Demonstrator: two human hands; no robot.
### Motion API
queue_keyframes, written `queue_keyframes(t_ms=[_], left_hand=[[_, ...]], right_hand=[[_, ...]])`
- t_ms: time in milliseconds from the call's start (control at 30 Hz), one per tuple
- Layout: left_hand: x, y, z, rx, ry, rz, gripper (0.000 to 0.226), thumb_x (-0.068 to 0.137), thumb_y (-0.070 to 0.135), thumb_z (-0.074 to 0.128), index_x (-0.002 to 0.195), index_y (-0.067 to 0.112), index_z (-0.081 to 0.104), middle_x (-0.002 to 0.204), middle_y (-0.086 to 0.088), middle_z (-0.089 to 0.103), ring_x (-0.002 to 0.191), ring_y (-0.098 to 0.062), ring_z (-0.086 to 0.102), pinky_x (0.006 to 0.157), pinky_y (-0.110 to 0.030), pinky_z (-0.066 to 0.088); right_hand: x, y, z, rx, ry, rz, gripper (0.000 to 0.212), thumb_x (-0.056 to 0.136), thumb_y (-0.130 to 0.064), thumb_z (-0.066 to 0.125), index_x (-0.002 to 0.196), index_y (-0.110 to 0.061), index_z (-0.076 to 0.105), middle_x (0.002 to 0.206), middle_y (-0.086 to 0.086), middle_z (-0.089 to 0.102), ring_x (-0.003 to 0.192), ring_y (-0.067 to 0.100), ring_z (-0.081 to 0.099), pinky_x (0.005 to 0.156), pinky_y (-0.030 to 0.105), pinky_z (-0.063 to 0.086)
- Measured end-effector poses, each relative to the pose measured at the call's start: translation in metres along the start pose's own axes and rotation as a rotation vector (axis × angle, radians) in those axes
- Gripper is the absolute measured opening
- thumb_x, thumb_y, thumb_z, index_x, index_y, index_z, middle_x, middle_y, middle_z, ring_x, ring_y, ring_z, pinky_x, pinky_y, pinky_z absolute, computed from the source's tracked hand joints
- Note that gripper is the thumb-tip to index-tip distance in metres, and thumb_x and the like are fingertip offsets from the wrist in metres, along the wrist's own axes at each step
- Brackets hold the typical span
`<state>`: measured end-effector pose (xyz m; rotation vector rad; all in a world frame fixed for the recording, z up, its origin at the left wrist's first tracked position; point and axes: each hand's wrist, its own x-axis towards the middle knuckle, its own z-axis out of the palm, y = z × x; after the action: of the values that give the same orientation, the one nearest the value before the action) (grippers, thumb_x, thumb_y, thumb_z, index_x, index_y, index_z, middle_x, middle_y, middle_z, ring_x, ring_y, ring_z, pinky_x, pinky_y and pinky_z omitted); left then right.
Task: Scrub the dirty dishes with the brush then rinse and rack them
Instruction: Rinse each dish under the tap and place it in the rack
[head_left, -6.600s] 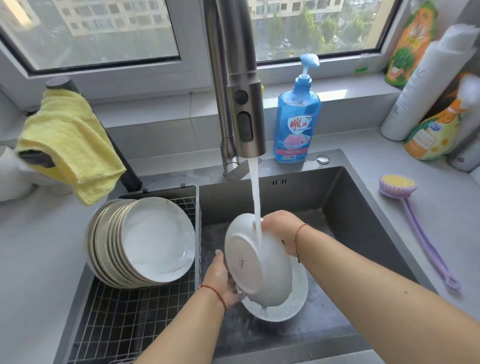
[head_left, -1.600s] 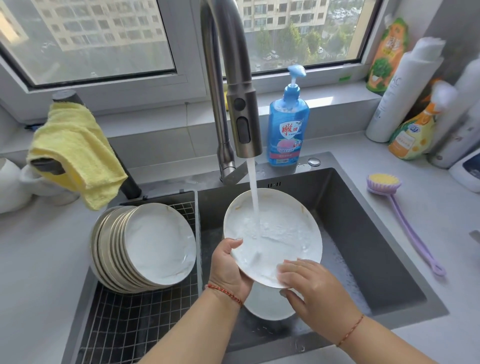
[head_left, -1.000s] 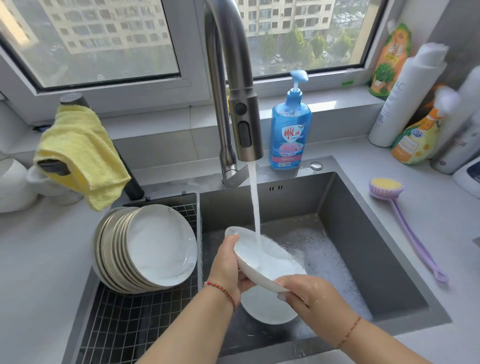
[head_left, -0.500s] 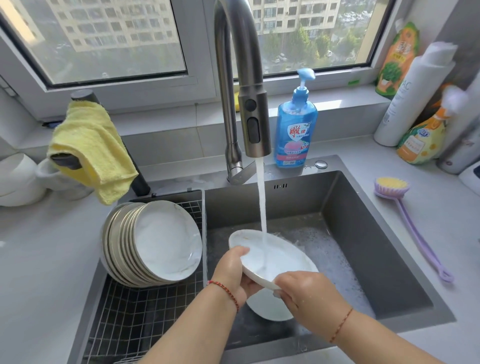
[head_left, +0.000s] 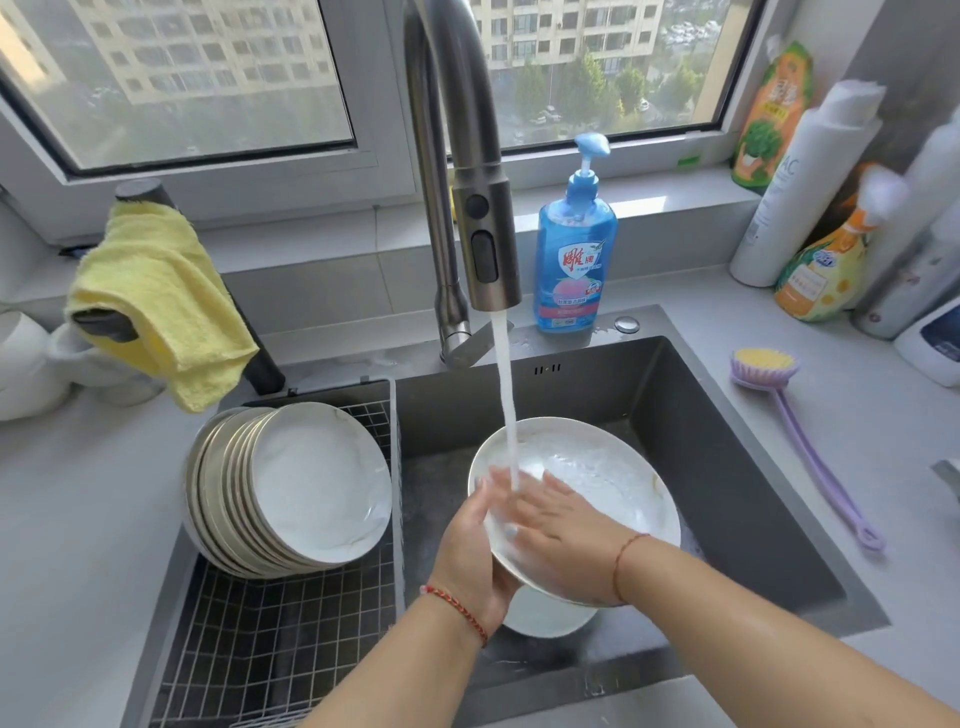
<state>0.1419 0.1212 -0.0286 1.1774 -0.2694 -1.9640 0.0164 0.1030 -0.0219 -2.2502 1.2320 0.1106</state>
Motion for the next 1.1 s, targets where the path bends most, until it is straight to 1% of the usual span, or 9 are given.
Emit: queue_keyframes(t_ms=[133,233,333,433,500,600,767,967,1100], left_hand=[[0.0,0.0,-0.001,0.026,0.064,0.021,0.051,0.102,0.047,0.039,0.12,0.009,0.068,0.113,-0.017,0.072,0.109,-0.034,0.067,0.096,-0.048,0.051],[0.004,0.003,-0.007,0.076,0.182,0.019,0.042,0.1,0.044,0.045,0.12,0.012,0.063,0.105,-0.014,0.075,0.103,-0.034,0.069,0.089,-0.049,0.056],[0.01,0.004,-0.015,0.127,0.273,0.021,0.04,0.098,0.042,0.05,0.126,0.016,0.058,0.111,-0.013,0.072,0.1,-0.033,0.07,0.068,-0.04,0.059],[0.011,0.01,-0.017,0.193,0.345,0.005,0.04,0.099,0.043,0.048,0.129,0.016,0.055,0.114,-0.015,0.069,0.098,-0.034,0.069,0.059,-0.039,0.059],[0.009,0.015,-0.017,0.21,0.373,-0.01,0.041,0.1,0.042,0.047,0.13,0.015,0.053,0.113,-0.017,0.068,0.096,-0.035,0.069,0.056,-0.04,0.059],[0.013,0.019,-0.018,0.24,0.398,-0.028,0.043,0.098,0.043,0.049,0.13,0.015,0.053,0.112,-0.017,0.068,0.095,-0.035,0.069,0.056,-0.04,0.059],[0.01,0.034,-0.016,0.287,0.4,-0.03,0.053,0.092,0.054,0.053,0.127,0.014,0.055,0.108,-0.018,0.069,0.091,-0.034,0.07,0.058,-0.041,0.06],[0.002,0.037,-0.014,0.339,0.435,-0.018,0.072,0.094,0.071,0.029,0.121,0.012,0.06,0.108,-0.019,0.07,0.098,-0.034,0.068,0.093,-0.051,0.053],[-0.003,0.031,-0.014,0.384,0.439,0.081,0.063,0.099,0.063,0.028,0.134,0.017,0.051,0.127,-0.014,0.062,0.112,-0.024,0.058,0.102,-0.044,0.044]], right_hand=[[0.01,0.033,-0.007,-0.026,-0.069,0.227,0.054,0.104,-0.039,0.017,0.153,-0.028,0.0,0.16,-0.004,-0.012,0.146,0.011,-0.014,0.118,0.038,-0.008],[-0.005,0.039,-0.01,0.038,-0.079,0.371,0.056,0.103,-0.041,0.018,0.15,-0.011,0.023,0.159,0.006,0.017,0.146,0.021,0.014,0.118,0.035,0.01],[-0.03,0.027,-0.004,0.223,-0.104,0.358,0.054,0.103,-0.043,0.022,0.131,-0.008,0.052,0.137,0.01,0.052,0.126,0.026,0.046,0.107,0.038,0.034],[-0.047,0.017,0.011,0.267,-0.032,0.244,0.078,0.087,-0.073,0.018,0.108,-0.01,0.061,0.109,0.004,0.065,0.102,0.02,0.058,0.092,0.038,0.043],[-0.05,0.018,0.024,0.26,0.046,0.185,0.078,0.079,-0.081,0.021,0.094,-0.016,0.062,0.091,-0.002,0.065,0.084,0.012,0.057,0.078,0.031,0.045],[-0.047,0.012,0.032,0.207,0.177,0.132,0.045,0.086,-0.061,0.038,0.095,-0.025,0.064,0.083,-0.017,0.058,0.078,0.004,0.051,0.069,0.015,0.038],[-0.037,-0.002,0.033,0.209,0.331,0.036,0.071,0.076,-0.063,0.019,0.097,-0.014,0.066,0.077,-0.011,0.052,0.07,0.008,0.043,0.06,0.01,0.032],[-0.024,-0.021,0.018,0.304,0.414,0.113,0.038,0.087,-0.047,0.037,0.062,-0.019,0.044,0.057,-0.005,0.043,0.053,0.009,0.036,0.053,0.02,0.03],[-0.019,-0.033,0.011,0.42,0.464,0.194,0.047,0.094,-0.03,0.054,0.054,-0.021,0.03,0.051,-0.006,0.031,0.05,0.008,0.035,0.051,0.02,0.029]])
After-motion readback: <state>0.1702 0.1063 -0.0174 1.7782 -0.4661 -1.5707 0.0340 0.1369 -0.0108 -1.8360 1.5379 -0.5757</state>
